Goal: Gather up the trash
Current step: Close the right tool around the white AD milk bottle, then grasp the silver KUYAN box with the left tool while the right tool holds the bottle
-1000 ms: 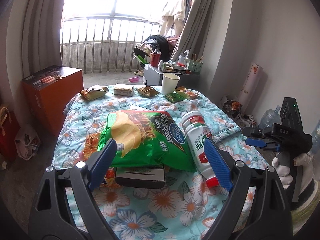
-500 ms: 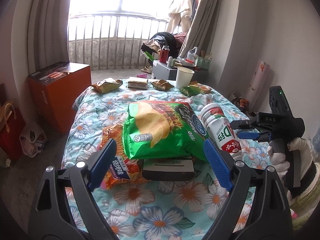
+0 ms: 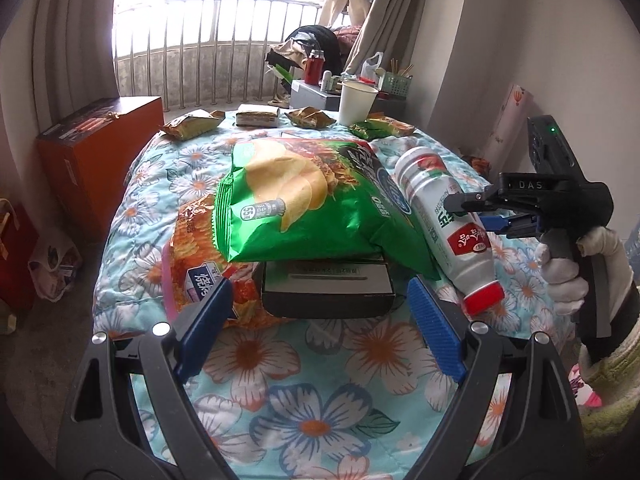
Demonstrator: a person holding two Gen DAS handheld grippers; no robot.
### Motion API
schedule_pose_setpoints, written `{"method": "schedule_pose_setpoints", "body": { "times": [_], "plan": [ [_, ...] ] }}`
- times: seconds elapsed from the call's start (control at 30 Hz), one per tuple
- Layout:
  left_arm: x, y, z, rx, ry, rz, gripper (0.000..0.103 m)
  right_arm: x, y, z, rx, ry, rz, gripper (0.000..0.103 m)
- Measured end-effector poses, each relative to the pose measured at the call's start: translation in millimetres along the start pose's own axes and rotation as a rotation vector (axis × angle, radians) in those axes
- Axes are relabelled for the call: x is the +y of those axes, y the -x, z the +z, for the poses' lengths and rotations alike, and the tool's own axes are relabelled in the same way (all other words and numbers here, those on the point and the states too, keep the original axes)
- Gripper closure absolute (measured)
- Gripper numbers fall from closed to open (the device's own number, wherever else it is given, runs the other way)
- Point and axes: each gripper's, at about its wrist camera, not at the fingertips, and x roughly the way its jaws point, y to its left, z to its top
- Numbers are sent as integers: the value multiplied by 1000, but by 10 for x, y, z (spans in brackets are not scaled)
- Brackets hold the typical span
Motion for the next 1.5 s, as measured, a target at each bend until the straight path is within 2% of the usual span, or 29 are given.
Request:
{"method": "schedule_pose_setpoints", "body": {
  "times": [0.07,0.37,0.5,0.6,0.73,0.83,1.0,1.2,1.5],
  "plan": [
    [19,-25,28,-1,7,-6,18,-15,16,-9,-1,-6,16,40],
    [25,-331,151,60,-1,-53,17,-91,125,-45,-20,-17,16,41],
    [-58,-429,161,77,-40,-21,16,-97,133,-55,-22,-19,17,41],
    [-109,-517,168,99,-77,36,16,-101,150,-69,-22,-18,18,41],
    [-80,-571,189,106,-57,75,16,-106,160,-80,-21,-20,23,41],
    [-49,-595,222,96,-29,73,16,-108,156,-81,-21,-23,28,41],
    [-75,-654,244,82,-45,112,16,-99,143,-73,-21,-24,29,41],
    [-129,-598,252,80,-85,135,23,-120,162,-73,-25,-31,33,41],
    [-140,-283,213,134,-90,109,25,-161,192,-83,-31,-41,45,41]
  ]
}}
